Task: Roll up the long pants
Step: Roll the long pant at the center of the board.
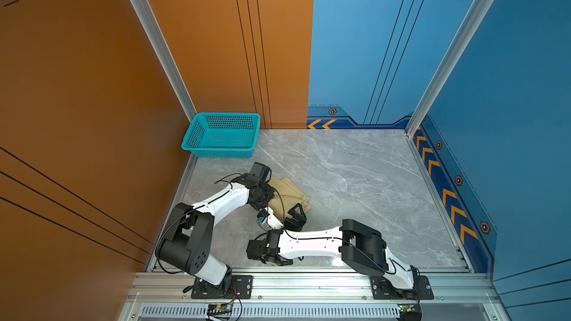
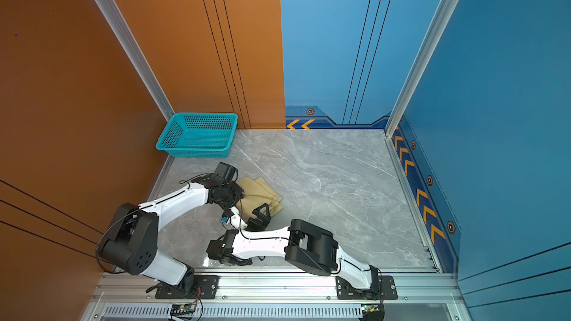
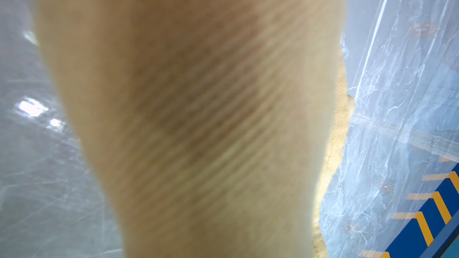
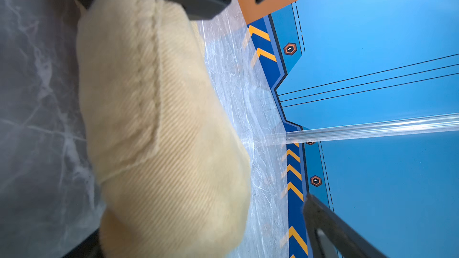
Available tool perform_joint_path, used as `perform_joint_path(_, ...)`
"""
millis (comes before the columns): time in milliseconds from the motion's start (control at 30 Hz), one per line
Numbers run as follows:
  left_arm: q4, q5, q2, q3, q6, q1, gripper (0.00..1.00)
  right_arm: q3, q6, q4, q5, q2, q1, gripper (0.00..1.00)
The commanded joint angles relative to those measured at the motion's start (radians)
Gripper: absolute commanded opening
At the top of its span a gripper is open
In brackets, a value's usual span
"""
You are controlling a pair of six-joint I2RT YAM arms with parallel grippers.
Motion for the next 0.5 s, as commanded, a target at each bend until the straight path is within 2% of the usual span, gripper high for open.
perform_joint_path(0,-0.048,0.004,-0.014,0.004,-0.006,-0.009,0.0,0.064,-0.018,-0.019,0.037,0.051,-0.024,1.0)
perform_joint_path(467,-0.048,0.028,-0.038,-0.018,0.006,-0.001,0.0,0.18,-0.074,-0.038,0.023,0.189,-0.083,0.97)
